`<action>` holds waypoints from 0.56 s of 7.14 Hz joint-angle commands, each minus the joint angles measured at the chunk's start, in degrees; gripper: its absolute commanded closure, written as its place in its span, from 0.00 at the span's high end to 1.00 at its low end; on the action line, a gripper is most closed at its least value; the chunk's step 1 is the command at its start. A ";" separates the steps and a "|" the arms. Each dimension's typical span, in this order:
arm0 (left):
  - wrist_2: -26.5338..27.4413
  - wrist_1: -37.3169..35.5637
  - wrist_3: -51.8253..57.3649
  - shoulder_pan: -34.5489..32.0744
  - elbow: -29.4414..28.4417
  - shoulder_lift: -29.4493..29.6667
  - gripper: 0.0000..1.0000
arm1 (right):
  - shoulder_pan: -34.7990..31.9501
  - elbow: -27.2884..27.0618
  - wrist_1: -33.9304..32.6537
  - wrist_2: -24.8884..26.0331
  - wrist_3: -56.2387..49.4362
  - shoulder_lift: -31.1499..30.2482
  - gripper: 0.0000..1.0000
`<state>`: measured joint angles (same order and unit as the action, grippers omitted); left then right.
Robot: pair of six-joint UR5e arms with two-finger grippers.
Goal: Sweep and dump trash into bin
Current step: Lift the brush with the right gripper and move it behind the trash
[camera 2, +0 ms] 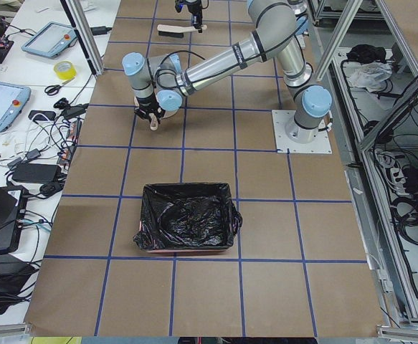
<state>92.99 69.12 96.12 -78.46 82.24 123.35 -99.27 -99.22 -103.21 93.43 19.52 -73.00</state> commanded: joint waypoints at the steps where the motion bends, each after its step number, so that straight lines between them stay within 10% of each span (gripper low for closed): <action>1: -0.09 -0.04 -0.49 -0.11 0.20 0.05 0.33 | -9.16 7.26 4.31 0.00 9.19 7.58 0.00; 4: -0.09 -0.04 -0.49 -0.11 0.38 0.05 0.33 | -11.47 9.04 3.12 -0.79 13.09 10.59 0.00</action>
<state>92.90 69.08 95.63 -78.57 82.50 123.39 -110.23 -90.70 -99.37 92.74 31.74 -63.77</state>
